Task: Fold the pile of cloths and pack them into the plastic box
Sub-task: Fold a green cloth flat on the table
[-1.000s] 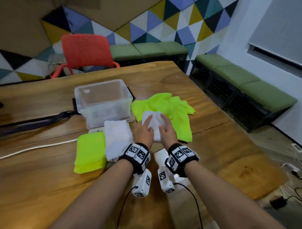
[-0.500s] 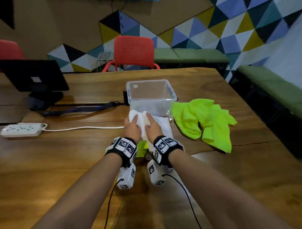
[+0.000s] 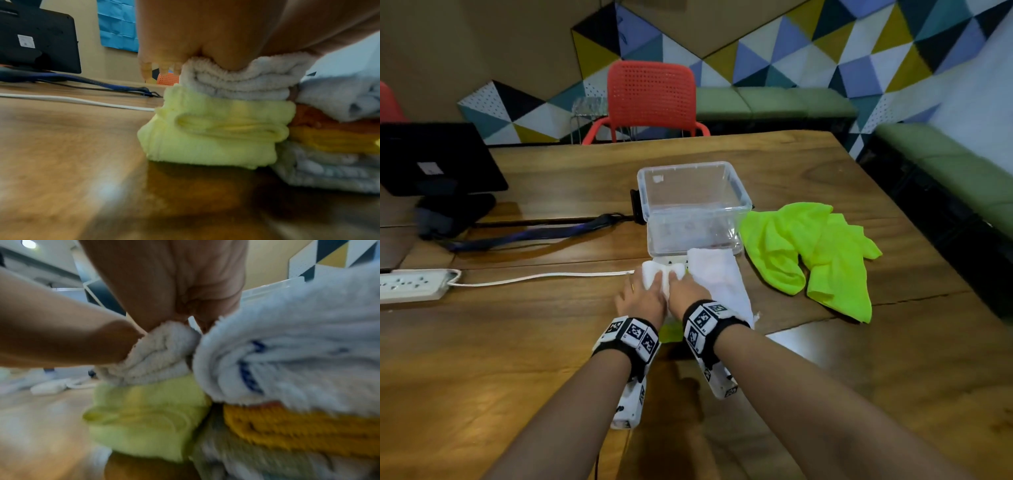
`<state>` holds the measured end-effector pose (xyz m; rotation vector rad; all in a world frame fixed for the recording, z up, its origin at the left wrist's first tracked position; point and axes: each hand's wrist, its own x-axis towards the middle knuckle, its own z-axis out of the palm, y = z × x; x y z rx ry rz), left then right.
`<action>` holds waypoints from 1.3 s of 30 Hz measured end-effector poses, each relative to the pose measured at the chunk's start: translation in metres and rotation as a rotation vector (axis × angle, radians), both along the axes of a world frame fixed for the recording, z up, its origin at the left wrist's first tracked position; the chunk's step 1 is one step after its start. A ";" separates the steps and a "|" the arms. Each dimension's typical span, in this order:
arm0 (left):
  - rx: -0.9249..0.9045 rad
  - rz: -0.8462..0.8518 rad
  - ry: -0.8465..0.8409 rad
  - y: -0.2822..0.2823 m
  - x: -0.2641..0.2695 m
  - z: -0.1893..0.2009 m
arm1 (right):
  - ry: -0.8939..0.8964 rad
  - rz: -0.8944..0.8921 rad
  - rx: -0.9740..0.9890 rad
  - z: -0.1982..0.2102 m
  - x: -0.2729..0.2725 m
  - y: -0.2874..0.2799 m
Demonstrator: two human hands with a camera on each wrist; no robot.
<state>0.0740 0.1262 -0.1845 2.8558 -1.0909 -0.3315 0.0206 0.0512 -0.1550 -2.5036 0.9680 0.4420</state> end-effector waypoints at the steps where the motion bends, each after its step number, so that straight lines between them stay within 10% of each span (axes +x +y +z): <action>1: 0.002 0.003 -0.006 -0.003 0.002 0.006 | -0.012 0.019 0.006 0.004 0.000 -0.004; 9: -0.175 0.015 -0.045 -0.036 -0.004 0.053 | -0.320 -0.062 -0.118 0.055 -0.059 -0.058; 18: -0.120 -0.714 0.046 -0.129 -0.141 0.027 | 0.079 -0.387 -0.074 0.011 -0.188 -0.132; 33: 0.089 -0.498 0.230 -0.243 -0.184 -0.039 | 0.023 -0.254 -0.036 -0.041 -0.272 -0.187; 39: 0.109 -0.300 0.253 -0.255 -0.176 -0.041 | 0.193 -0.131 0.725 -0.018 -0.280 -0.166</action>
